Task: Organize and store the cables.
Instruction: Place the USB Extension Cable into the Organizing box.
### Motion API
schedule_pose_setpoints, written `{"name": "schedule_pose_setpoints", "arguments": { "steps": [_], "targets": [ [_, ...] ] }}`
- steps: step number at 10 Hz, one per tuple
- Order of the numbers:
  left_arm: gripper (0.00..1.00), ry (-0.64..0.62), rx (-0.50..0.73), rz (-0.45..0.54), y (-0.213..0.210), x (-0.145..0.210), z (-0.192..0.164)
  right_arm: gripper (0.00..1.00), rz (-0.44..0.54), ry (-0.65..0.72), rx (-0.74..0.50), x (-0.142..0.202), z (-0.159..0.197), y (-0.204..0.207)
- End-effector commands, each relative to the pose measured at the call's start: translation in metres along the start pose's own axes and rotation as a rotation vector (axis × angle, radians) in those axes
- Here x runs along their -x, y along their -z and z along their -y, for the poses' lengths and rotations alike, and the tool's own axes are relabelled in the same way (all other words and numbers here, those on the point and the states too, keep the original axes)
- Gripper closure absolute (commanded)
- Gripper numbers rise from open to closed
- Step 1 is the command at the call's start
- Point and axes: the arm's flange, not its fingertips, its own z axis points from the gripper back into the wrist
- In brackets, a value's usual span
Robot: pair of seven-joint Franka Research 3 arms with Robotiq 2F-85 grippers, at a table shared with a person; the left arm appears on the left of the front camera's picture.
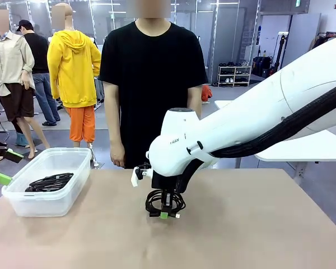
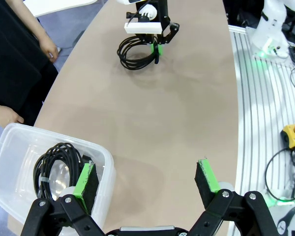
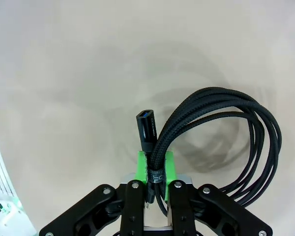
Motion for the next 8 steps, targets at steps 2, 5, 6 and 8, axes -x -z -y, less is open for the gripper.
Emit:
{"name": "schedule_pose_setpoints", "arguments": {
  "steps": [2, 5, 6, 8],
  "targets": [
    [0.0, -0.018, 0.008, 0.007, -0.002, -0.003, 0.002, 1.0, -0.004, 0.024, -0.002, -0.003, -0.004, 0.01],
    [0.0, -0.018, 0.008, 0.007, -0.002, -0.003, 0.002, 0.77, 0.001, 0.031, -0.011, -0.002, -0.01, 0.012],
    [0.0, -0.018, 0.008, 0.007, -0.002, -0.003, 0.002, 0.55, 0.006, 0.031, -0.009, -0.001, -0.012, 0.011],
    [0.0, -0.018, 0.008, 0.007, -0.002, -0.003, 0.002, 0.25, 0.018, 0.034, -0.012, 0.002, -0.015, 0.008]
  ]
}}
